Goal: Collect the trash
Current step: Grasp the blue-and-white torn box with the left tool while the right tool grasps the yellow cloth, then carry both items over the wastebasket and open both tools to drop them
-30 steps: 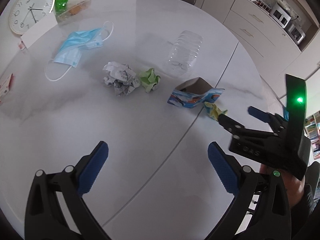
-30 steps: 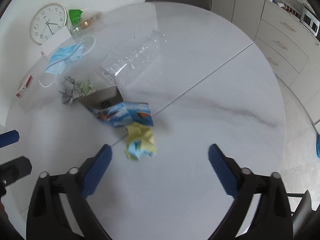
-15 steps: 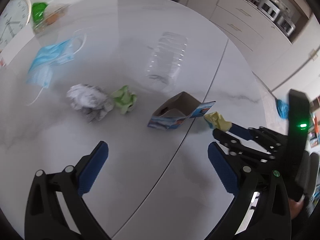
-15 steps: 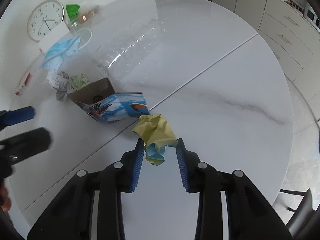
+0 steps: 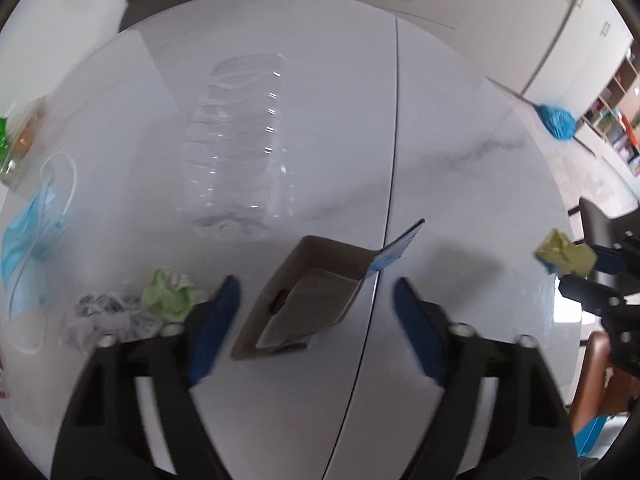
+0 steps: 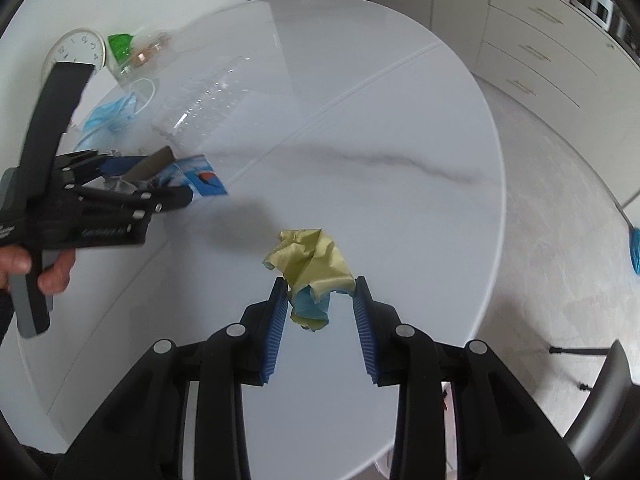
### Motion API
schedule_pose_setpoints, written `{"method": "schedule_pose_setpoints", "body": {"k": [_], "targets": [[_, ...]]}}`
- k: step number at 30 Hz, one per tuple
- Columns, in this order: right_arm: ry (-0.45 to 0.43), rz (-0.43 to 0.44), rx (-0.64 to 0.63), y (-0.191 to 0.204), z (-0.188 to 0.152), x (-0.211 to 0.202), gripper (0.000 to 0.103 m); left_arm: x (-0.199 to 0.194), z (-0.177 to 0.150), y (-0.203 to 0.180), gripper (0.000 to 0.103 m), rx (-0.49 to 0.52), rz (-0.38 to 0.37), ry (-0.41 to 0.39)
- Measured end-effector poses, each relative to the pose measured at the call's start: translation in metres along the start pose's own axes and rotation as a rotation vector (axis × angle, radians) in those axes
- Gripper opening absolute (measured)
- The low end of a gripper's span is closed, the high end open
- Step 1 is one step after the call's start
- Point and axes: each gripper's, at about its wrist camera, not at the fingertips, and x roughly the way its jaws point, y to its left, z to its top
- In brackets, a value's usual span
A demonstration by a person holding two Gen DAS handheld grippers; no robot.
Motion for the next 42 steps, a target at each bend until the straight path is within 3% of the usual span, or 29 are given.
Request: {"method": "schedule_pose_setpoints", "body": {"k": [2,4,15,21,28,30,31,32,34,38,42], "targets": [[0.002,-0.008,0.015,-0.007,-0.007,-0.003,0.034,0.004,0.001,-0.002,0.042,0.015,0.003,0.019],[0.001,-0.008,0.034,-0.014,-0.013,-0.006,0.034,0.003,-0.001,-0.002,0.038,0.008,-0.004,0.018],[-0.048,0.008,0.159,-0.061,-0.047,-0.051,0.034,-0.049,-0.030,-0.033,0.036,-0.062,-0.051,-0.013],[0.010,-0.076,0.237,-0.107,-0.117,-0.077,0.035,-0.082,-0.057,-0.088,0.036,-0.070,-0.146,-0.013],[0.115,-0.121,0.308,-0.147,-0.185,-0.059,0.036,-0.088,-0.073,-0.169,0.036,0.058,-0.217,0.023],[0.131,-0.131,0.326,-0.154,-0.195,-0.052,0.049,-0.088,-0.073,-0.185,0.036,0.088,-0.223,0.032],[0.136,-0.136,0.342,-0.158,-0.200,-0.051,0.065,-0.087,-0.073,-0.195,0.036,0.109,-0.229,0.037],[0.132,-0.152,0.356,-0.162,-0.204,-0.052,0.075,-0.086,-0.073,-0.202,0.036,0.125,-0.231,0.040],[0.115,-0.185,0.383,-0.170,-0.210,-0.059,0.084,-0.085,-0.072,-0.220,0.036,0.162,-0.243,0.042],[0.081,-0.213,0.413,-0.190,-0.217,-0.080,0.094,-0.080,-0.068,-0.249,0.036,0.212,-0.277,0.059],[0.061,-0.257,0.424,-0.204,-0.224,-0.100,0.096,-0.076,-0.072,-0.281,0.036,0.254,-0.306,0.073]]}}
